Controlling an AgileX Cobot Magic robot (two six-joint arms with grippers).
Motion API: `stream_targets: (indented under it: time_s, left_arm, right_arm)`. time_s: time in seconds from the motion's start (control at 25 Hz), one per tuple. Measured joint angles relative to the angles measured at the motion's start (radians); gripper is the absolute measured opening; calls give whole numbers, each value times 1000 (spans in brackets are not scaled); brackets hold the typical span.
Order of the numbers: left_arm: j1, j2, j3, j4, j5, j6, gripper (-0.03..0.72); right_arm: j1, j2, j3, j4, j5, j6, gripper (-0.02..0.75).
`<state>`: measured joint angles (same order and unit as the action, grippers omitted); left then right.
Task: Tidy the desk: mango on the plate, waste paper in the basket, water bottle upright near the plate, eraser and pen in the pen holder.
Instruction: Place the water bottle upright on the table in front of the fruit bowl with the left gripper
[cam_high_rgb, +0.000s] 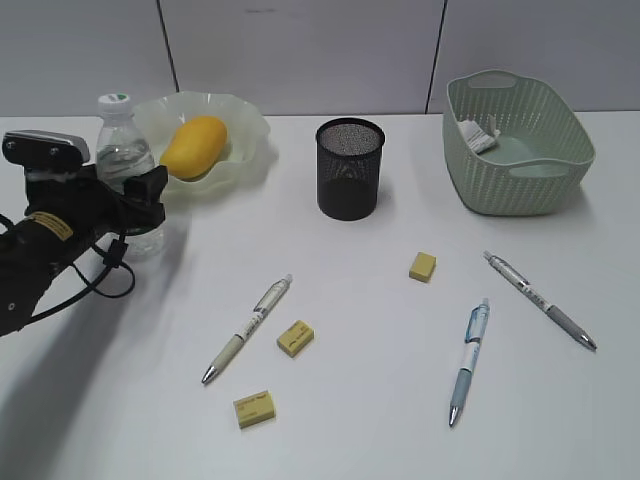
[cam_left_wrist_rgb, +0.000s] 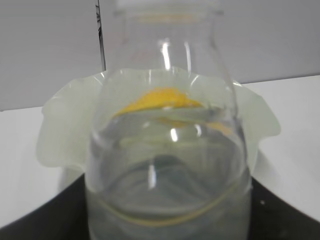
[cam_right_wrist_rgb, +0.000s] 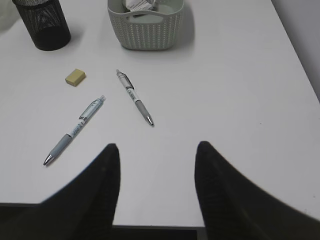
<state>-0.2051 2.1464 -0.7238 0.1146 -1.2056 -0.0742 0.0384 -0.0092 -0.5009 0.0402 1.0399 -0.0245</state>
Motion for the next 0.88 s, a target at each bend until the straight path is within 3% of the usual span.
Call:
stream_targets:
  time_s: [0.24,0.88]
  left_arm:
    - [0,0,27,2,-12,0,559]
    - [0,-122,187,0,18,0,566]
  right_arm:
    - [0,0,0,0,0,0,393]
    - [0,0,0,0,0,0,393]
